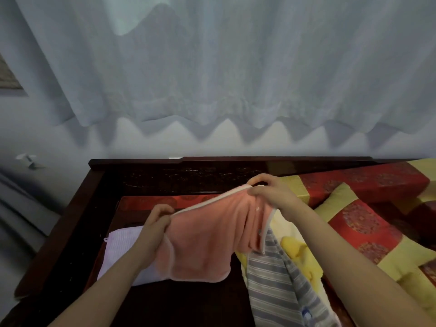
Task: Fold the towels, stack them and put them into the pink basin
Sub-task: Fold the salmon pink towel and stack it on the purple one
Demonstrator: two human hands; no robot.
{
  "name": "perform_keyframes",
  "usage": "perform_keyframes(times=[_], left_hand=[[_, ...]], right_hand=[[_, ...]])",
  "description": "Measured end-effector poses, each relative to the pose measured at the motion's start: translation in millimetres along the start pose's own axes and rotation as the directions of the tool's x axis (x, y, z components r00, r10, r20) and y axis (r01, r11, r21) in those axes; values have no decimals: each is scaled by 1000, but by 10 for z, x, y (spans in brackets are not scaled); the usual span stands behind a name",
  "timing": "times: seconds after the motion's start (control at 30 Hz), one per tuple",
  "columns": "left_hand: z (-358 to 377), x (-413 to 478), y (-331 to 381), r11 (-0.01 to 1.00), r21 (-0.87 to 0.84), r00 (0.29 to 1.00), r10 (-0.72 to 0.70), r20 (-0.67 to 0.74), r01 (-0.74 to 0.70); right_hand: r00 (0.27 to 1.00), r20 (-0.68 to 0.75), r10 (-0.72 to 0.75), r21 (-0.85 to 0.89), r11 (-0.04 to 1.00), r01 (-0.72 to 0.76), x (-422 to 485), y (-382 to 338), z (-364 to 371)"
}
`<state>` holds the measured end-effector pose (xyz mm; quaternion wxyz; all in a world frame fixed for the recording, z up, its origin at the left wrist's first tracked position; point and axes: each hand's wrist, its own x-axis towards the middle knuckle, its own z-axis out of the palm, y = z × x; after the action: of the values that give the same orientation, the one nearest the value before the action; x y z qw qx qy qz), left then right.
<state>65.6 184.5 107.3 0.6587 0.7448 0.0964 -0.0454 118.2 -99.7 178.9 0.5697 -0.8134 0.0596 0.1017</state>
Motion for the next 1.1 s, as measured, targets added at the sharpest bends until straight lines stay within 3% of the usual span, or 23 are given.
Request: perform_keyframes(times=[0.07,0.13,0.23,0.3,0.37,0.43,0.53,0.57,0.63,0.7,0.8,0.9,1.0,1.1], left_hand=[[23,-58,166,989,-142,998,-23,60,31],[45,-104,342,915,-386,976,-33,216,116],[76,-155,418,706,-659,929,2,371,261],[116,-159,410,638,-710,912,31,408,296],[216,-139,369,664,-686,911,17,411,298],[337,-143,360,720,-626,934,-87,346,299],[430,-135,277,719,-596,926,-191,326,358],[449,-142,227,769,-526,926,-233,297,362],[462,-168,129,940,-210,959,-241,153,269],[477,-206,74,987,-1,987,-159,14,159],[519,-242,131,998,-35,996,-56,73,58],[538,-244,213,998,15,981,65,184,-69],[524,-228,261,993,-29,967,120,223,-117],[424,-206,168,1000,-15,971,14,239,-11]], right_hand=[[998,-20,54,97,994,-52,9,89,-27],[999,48,9,200,980,-19,-13,153,-23],[953,281,-116,284,958,33,-148,188,45],[897,397,-193,196,973,122,-226,216,93],[882,359,-307,-54,936,348,-274,224,161],[843,286,-457,-347,770,535,-261,267,225],[759,216,-614,-535,576,618,-262,287,264],[738,202,-644,-526,565,636,-271,284,265],[726,203,-657,-442,600,667,-271,268,253],[740,287,-609,-324,665,673,-264,292,255],[751,462,-471,-216,762,611,-224,392,295],[773,531,-347,-185,843,506,-214,464,394],[791,534,-299,-96,908,408,-229,494,488],[849,432,-305,-14,939,344,-242,501,499]])
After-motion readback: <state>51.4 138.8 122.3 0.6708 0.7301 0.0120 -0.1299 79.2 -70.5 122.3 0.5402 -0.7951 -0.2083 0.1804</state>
